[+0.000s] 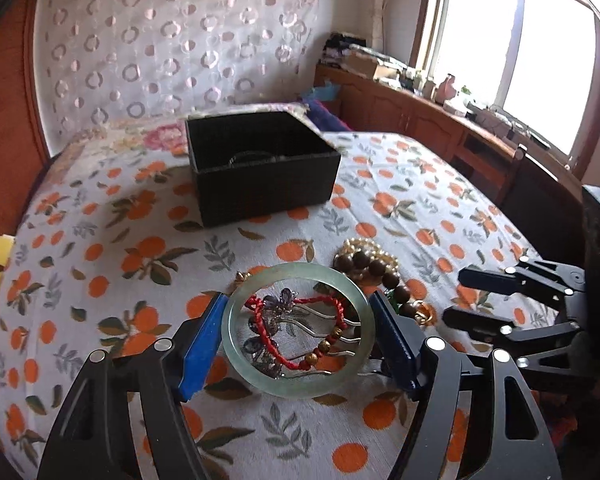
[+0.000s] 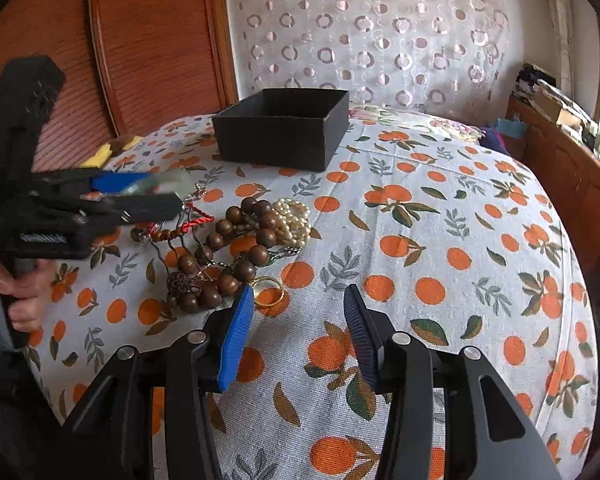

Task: Organize jewelry
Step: 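Move the right tool down to the brown bead bracelet, then close the right tool on the brown bead bracelet and lift it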

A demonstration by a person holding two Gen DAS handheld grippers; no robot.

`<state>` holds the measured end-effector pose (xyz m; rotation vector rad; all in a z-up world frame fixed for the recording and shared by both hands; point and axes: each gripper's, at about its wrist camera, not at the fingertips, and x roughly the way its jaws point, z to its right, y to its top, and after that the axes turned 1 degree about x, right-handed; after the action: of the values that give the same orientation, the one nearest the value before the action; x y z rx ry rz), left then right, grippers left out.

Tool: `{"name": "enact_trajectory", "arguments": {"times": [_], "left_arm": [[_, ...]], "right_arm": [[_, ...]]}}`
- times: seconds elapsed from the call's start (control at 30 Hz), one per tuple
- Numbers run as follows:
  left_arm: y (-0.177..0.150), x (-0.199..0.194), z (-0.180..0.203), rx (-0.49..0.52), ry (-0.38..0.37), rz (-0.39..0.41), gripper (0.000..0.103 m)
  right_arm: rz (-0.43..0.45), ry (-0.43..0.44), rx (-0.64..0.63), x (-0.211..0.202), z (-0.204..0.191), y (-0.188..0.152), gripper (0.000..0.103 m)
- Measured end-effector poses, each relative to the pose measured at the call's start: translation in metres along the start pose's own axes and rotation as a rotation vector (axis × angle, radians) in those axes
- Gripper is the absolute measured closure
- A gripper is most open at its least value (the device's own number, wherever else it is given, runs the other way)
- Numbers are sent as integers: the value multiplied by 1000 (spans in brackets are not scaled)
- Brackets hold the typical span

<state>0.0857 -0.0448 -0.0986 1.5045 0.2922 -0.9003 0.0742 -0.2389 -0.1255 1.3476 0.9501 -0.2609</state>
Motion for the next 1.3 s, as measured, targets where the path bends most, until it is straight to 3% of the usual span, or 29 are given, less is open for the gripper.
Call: {"name": "enact_trajectory", "arguments": {"times": [0.1, 0.17, 0.3, 0.83, 1.03, 1.3], "left_arm": [[0, -9, -3, -12, 1, 26, 34], [0, -13, -4, -23, 0, 39, 34], [0, -22, -8, -42, 8, 66, 34], [-1, -34, -14, -53, 22, 98, 34], [-1, -34, -14, -52, 24, 97, 34], [0, -37, -16, -57, 24, 102, 34]], "right_arm": [[-9, 13, -4, 3, -2, 6, 55], [-11, 28, -5, 5, -4, 12, 66], [-12, 55, -6, 10, -9, 24, 73], [-91, 40, -25, 47, -17, 39, 77], [-94, 37, -75, 51, -23, 39, 86], [-16, 58, -82, 28, -24, 50, 88]]}}
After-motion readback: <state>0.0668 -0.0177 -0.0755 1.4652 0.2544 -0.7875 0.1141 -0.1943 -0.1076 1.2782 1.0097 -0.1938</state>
